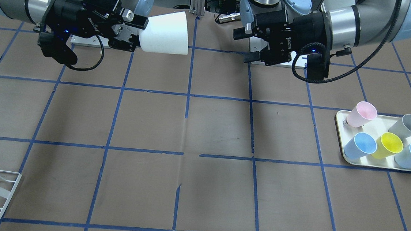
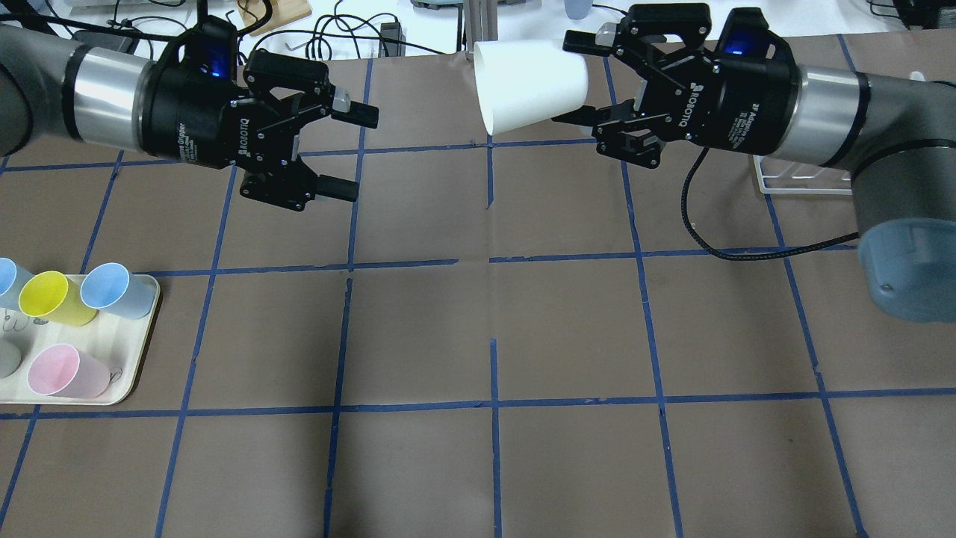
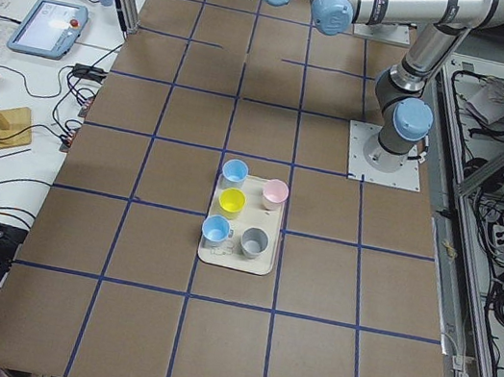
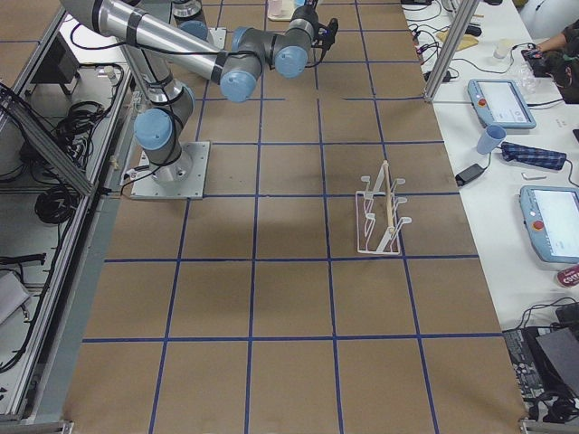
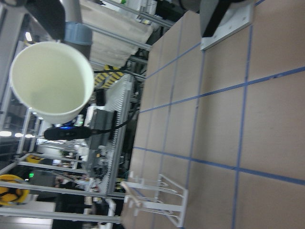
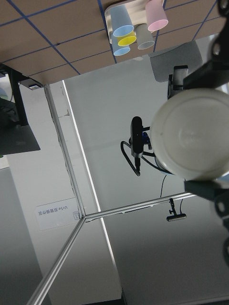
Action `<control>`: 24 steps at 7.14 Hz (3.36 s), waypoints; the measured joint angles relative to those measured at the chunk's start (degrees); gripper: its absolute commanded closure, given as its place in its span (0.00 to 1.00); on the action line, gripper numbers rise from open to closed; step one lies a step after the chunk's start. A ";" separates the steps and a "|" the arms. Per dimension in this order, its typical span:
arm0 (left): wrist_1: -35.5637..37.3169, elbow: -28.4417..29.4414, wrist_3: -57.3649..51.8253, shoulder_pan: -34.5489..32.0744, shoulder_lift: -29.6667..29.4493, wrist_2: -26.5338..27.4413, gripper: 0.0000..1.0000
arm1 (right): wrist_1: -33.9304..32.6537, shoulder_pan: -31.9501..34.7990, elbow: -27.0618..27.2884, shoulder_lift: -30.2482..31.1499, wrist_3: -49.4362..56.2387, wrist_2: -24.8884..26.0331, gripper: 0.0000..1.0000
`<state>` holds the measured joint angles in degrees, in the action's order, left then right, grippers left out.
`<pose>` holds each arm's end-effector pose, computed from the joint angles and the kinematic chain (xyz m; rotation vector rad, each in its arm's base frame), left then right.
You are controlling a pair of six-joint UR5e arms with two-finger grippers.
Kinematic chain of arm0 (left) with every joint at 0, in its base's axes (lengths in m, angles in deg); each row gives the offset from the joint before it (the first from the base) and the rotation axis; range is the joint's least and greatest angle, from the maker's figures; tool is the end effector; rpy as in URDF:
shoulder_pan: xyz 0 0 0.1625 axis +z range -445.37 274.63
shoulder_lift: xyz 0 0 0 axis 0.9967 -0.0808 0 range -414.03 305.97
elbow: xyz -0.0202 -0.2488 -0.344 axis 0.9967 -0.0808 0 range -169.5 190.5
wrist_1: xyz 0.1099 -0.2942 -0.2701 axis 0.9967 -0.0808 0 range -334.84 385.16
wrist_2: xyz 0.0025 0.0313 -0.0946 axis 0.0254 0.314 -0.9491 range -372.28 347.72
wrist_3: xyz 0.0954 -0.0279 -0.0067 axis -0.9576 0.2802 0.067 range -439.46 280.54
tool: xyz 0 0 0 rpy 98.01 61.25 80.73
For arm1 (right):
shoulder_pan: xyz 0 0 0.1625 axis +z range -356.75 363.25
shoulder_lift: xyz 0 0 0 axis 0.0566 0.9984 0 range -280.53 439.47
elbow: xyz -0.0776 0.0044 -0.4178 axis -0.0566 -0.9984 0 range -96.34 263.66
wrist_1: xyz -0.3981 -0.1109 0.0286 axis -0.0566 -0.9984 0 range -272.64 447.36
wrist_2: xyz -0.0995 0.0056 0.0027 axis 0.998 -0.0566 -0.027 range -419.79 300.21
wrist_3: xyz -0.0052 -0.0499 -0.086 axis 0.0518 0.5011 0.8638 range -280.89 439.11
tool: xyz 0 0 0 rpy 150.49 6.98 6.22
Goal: Transfer IKEA cup to right arm and place on rack
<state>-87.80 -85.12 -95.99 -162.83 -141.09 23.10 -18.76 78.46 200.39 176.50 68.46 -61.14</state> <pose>-0.1150 -0.4710 0.4735 0.1743 -2.1187 -0.1918 0.1187 -0.4625 0.4481 0.3888 1.4976 -0.0088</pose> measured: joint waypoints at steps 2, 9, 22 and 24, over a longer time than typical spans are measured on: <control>8.79 1.42 7.83 -2.41 -0.28 19.65 0.00 | -0.89 -2.74 -1.08 0.30 -0.62 8.02 0.72; 21.89 1.47 23.63 -15.57 -0.33 53.48 0.00 | 2.13 -3.28 -11.66 0.09 9.09 61.07 0.73; 29.57 0.11 21.89 -15.48 -0.86 55.60 0.00 | -11.71 -11.87 -21.52 -14.39 49.63 82.94 0.80; 29.56 0.08 21.91 -15.39 -0.51 55.58 0.00 | -14.62 -11.93 -21.62 -16.57 49.58 82.92 0.80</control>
<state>-58.25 -85.04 -74.08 -178.21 -141.61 78.69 -33.38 66.54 178.77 159.93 118.03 21.78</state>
